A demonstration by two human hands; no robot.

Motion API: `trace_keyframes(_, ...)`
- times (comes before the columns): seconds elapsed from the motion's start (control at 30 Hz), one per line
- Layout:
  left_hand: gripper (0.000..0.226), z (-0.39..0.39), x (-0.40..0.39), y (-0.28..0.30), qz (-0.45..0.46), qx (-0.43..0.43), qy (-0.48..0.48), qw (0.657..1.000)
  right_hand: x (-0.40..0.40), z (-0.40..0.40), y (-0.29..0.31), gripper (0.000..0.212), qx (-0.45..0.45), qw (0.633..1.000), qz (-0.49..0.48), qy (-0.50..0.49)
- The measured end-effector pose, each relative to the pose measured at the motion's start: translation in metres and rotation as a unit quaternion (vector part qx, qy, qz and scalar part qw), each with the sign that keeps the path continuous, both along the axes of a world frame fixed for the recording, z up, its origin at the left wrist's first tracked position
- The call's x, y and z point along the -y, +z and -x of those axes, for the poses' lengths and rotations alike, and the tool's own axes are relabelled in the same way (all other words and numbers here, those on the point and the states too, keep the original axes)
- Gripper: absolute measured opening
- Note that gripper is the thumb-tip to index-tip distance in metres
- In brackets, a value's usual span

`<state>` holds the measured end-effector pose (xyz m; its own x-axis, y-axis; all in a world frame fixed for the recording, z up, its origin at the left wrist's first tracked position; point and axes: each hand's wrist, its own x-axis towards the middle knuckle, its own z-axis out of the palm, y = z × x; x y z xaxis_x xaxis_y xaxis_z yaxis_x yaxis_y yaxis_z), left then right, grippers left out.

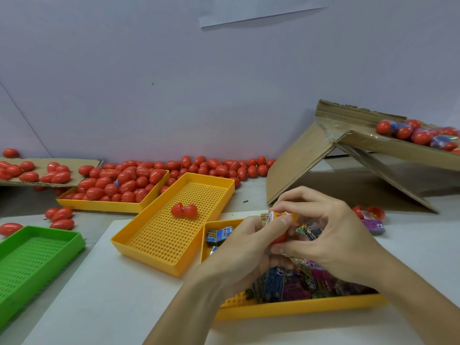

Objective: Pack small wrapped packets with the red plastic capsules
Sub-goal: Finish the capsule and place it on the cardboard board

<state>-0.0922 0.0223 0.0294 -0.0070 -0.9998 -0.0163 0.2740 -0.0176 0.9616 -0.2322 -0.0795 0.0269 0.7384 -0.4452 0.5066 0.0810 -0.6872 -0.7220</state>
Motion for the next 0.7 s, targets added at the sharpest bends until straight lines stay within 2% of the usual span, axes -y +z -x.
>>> trace_keyframes(0.2, 0.024, -0.0034, -0.0008, 0.0008, -0.011, 0.012, -0.009, 1.0, -0.0014, -0.0007, -0.0002, 0.042, -0.013, 1.0, -0.019, -0.002)
trace_keyframes(0.37, 0.029, -0.0019, 0.0026, -0.0017, -0.002, 0.03, 0.047, 0.998, -0.0072, -0.0052, -0.0051, 0.04, 0.018, 0.998, 0.005, -0.054)
trace_keyframes(0.47, 0.035, -0.0016, 0.0044, -0.0025, 0.011, 0.006, 0.067, 0.998, -0.0077, -0.0057, -0.0062, 0.045, 0.022, 0.998, -0.014, -0.048)
trace_keyframes(0.7, 0.037, 0.0001, 0.0044, -0.0055, 0.0, 0.019, 0.039, 0.999, -0.0028, -0.003, -0.0042, 0.044, 0.003, 0.999, -0.018, -0.028)
